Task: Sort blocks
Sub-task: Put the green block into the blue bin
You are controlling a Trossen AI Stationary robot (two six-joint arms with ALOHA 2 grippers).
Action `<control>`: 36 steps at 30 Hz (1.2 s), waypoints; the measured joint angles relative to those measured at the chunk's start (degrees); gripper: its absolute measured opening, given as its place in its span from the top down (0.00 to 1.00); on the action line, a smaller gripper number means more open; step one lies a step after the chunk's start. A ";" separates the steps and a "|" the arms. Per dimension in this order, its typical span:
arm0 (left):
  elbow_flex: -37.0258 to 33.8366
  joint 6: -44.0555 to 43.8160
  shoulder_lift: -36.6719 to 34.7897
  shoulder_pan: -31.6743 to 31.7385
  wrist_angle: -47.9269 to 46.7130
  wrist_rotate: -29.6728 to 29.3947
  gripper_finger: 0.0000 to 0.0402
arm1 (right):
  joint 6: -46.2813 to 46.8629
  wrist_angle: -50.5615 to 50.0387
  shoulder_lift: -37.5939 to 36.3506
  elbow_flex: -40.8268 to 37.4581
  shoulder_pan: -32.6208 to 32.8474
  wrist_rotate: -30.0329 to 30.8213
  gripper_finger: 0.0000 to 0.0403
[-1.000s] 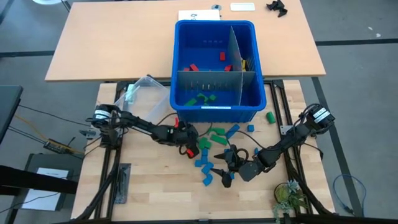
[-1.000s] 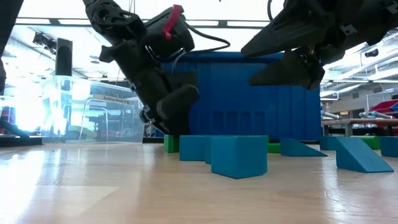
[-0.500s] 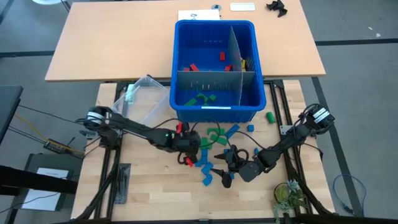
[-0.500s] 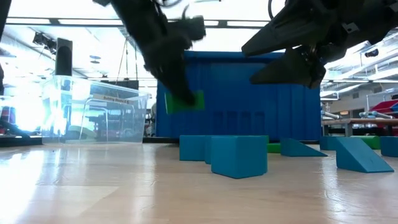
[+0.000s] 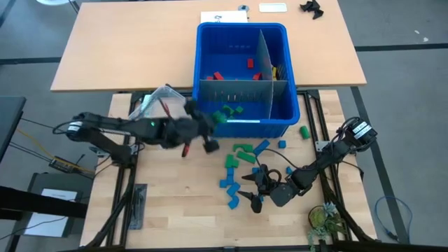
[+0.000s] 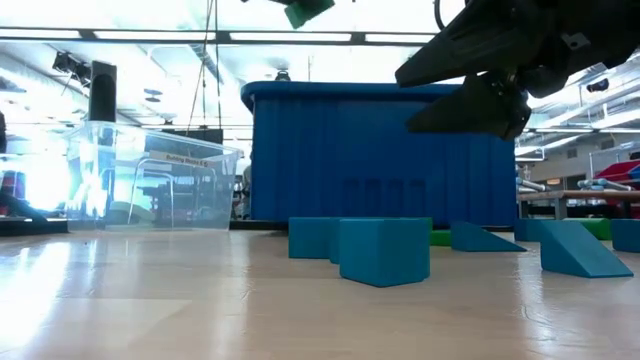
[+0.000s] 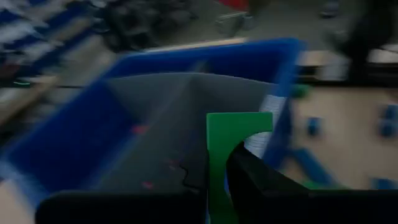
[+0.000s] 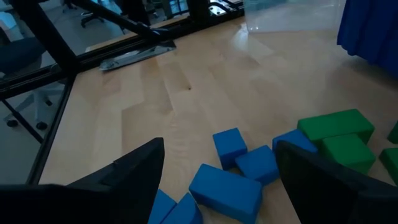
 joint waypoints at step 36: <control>0.22 -25.17 -0.06 -16.42 -14.68 4.45 0.53 | -28.73 2.24 -1.36 3.35 2.05 10.35 0.24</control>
